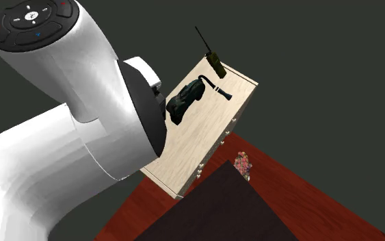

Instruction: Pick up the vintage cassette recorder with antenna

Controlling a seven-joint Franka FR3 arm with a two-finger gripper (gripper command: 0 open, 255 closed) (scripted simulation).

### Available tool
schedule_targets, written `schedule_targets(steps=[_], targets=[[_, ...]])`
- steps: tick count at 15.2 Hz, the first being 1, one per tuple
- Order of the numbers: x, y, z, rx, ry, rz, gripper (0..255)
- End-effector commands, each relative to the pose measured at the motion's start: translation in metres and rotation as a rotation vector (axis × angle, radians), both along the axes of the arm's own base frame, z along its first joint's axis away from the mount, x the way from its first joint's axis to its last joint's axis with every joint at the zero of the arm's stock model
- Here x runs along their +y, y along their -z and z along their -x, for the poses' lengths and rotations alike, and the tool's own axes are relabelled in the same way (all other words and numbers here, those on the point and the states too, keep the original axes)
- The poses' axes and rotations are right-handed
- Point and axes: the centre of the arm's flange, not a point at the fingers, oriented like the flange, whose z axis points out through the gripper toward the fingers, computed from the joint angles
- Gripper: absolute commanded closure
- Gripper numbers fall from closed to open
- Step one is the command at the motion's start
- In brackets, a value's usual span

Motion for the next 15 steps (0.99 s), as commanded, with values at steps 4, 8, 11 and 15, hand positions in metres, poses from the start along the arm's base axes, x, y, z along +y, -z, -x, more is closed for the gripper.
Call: schedule_targets(steps=[4,8,11,15], targets=[[-0.017,0.04,-0.037,-0.069,0.174,-0.034,0],[-0.017,0.061,-0.037,-0.069,0.174,-0.034,0],[-0.017,0.076,-0.037,-0.069,0.174,-0.034,0],[-0.017,0.08,-0.038,-0.069,0.173,-0.034,255]])
